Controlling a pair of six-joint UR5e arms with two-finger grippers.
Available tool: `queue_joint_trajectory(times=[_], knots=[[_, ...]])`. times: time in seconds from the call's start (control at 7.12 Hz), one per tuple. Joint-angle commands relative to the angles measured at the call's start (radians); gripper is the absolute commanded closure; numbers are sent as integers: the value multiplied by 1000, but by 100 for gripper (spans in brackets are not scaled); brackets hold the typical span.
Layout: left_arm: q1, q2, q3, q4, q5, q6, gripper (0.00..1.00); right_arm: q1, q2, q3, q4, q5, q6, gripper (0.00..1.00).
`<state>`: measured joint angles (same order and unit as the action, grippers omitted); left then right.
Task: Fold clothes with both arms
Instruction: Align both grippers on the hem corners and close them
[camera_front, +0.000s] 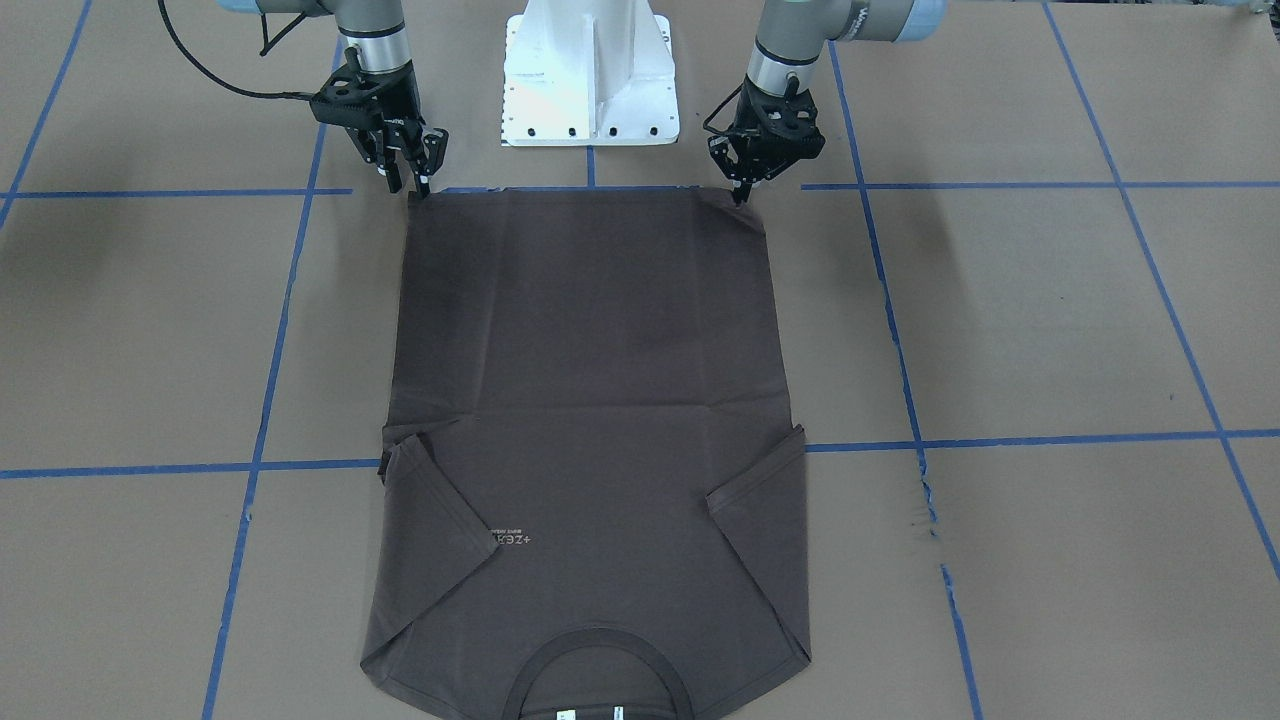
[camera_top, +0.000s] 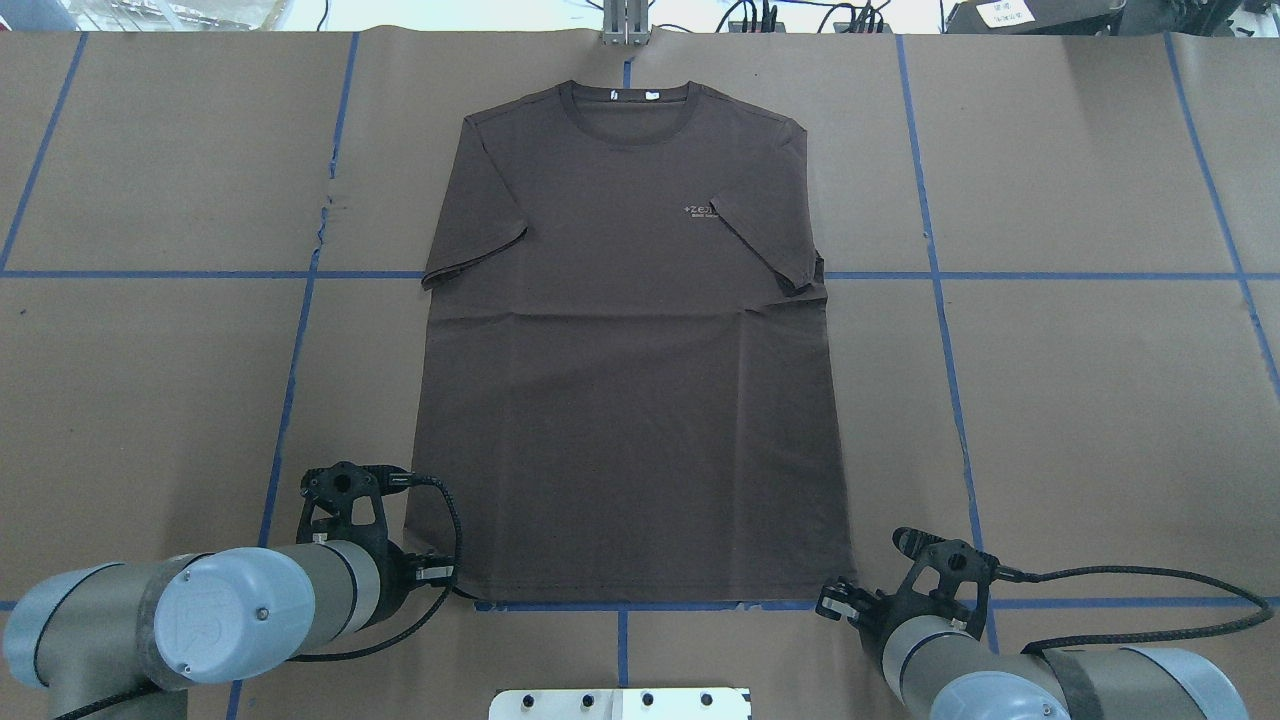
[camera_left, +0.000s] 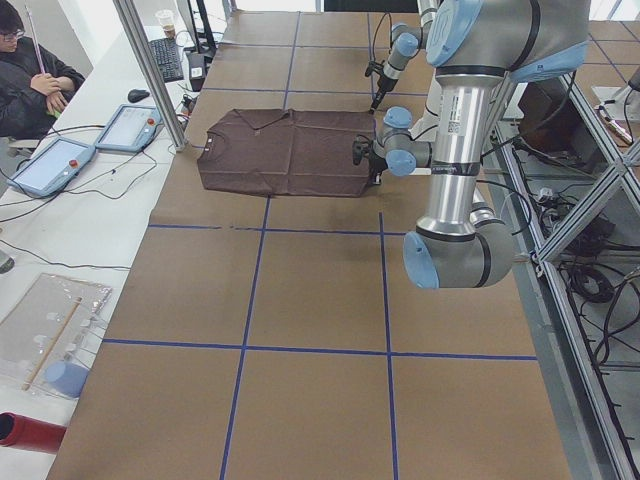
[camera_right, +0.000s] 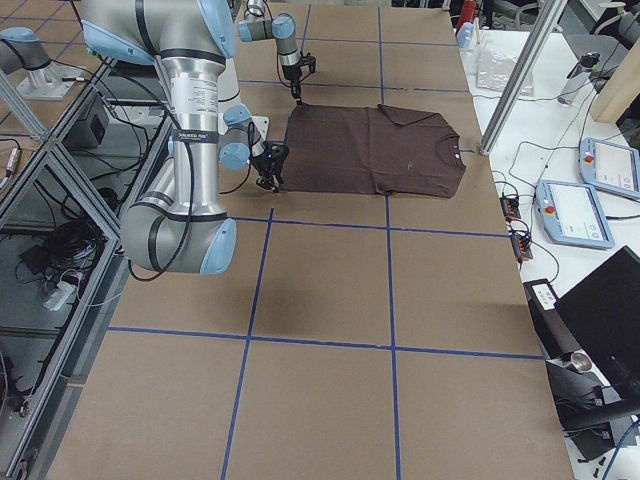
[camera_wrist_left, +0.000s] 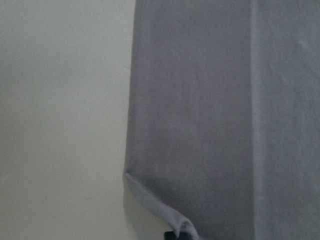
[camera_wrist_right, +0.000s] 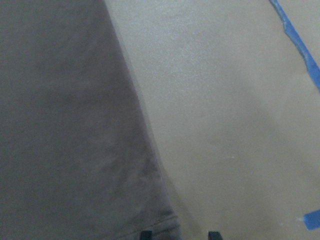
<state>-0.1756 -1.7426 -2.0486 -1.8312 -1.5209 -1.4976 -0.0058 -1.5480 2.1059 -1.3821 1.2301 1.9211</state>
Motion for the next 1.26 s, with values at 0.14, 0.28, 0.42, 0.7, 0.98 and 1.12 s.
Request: queue_joint_trajectory(times=[0.14, 0.28, 0.42, 0.7, 0.98, 1.12], knots=[[-4, 0, -8, 1, -1, 3, 100, 4, 2, -3, 2, -3, -1, 61], [-5, 0, -8, 1, -1, 3, 100, 7, 11, -4, 2, -3, -1, 69], [-5, 0, -8, 1, -1, 3, 100, 13, 32, -7, 2, -3, -1, 82], [-10, 0, -15, 1, -1, 5, 100, 24, 37, -14, 0, -4, -1, 100], [-10, 0, -16, 1, -2, 7, 100, 36, 37, -18, 0, -3, -8, 100], [-18, 0, -19, 3, -4, 7, 100, 43, 39, -8, 0, 3, -10, 100]])
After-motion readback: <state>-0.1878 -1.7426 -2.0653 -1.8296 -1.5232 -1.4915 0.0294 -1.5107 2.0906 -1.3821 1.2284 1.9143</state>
